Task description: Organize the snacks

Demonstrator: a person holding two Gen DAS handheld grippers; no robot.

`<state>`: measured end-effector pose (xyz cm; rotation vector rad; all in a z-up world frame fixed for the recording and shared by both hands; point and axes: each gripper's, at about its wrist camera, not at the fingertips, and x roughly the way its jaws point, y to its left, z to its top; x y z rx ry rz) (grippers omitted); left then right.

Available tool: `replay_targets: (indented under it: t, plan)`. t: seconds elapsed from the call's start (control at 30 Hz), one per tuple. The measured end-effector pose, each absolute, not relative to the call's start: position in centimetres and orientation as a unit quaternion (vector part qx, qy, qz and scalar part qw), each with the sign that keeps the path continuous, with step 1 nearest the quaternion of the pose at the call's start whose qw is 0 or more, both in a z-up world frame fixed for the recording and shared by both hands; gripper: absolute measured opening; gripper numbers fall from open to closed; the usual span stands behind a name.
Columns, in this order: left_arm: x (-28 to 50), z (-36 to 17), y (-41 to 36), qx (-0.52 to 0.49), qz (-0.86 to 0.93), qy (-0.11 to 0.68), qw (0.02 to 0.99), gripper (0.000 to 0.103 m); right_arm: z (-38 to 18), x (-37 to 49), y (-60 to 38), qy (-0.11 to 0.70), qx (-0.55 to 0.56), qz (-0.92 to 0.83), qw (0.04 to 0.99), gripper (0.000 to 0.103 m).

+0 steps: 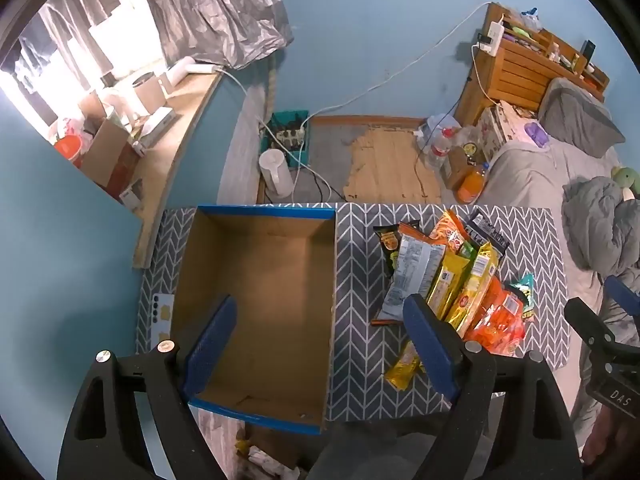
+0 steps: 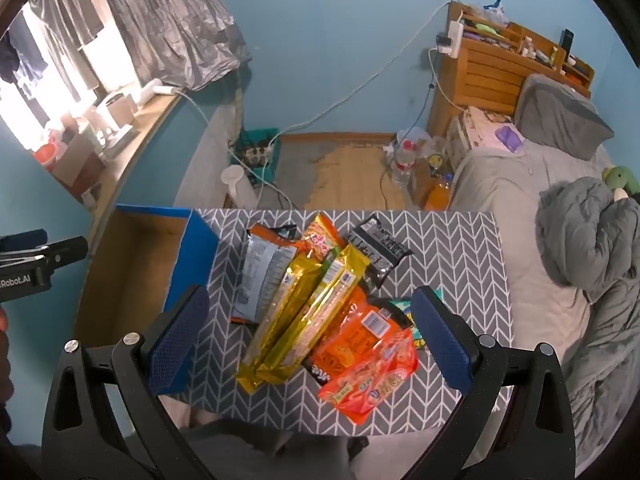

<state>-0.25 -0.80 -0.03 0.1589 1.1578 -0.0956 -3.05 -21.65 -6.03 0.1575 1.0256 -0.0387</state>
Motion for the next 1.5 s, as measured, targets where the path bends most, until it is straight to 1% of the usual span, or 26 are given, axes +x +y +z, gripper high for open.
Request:
replay_targets:
  t: [1.5]
  plan:
    - [-0.2, -1.0, -2.2, 0.066, -0.061, 0.562, 0.822, 0.086, -5.9, -3.2, -23.1, 0.493, 0.083, -0.015, 0.866, 0.1]
